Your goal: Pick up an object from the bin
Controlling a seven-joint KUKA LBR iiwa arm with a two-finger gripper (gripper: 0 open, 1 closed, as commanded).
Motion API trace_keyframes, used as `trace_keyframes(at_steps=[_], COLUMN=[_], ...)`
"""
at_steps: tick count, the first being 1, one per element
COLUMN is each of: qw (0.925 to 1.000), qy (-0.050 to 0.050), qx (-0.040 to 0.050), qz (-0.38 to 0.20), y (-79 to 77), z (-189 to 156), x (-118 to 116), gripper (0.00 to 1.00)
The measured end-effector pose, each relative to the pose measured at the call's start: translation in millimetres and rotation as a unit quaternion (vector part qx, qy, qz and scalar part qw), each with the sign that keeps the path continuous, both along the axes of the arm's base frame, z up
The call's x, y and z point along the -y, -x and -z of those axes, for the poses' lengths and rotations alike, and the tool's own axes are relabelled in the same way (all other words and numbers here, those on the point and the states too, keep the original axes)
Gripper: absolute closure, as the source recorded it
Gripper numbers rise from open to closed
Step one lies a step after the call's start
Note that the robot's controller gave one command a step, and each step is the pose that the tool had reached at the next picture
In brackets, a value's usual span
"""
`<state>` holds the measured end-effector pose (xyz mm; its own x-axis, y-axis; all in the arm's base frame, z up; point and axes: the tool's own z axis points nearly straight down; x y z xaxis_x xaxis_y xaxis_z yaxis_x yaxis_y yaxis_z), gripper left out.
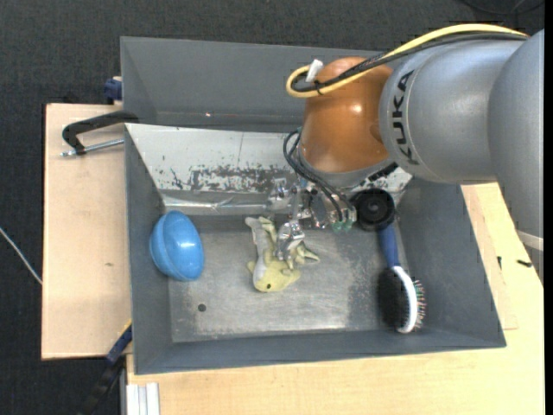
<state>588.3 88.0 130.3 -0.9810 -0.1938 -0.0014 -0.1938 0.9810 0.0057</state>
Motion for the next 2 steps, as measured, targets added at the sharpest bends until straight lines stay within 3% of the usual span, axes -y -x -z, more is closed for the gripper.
trace_keyframes(at_steps=[1, 2], qw=[0.9999, 1.0], qy=[0.001, 0.001], qx=[0.0065, 0.0053], qz=[0.008, 0.008], y=[-5.5, -5.3], z=[-66, -100], x=[-8, -6], gripper=[1.0, 1.0])
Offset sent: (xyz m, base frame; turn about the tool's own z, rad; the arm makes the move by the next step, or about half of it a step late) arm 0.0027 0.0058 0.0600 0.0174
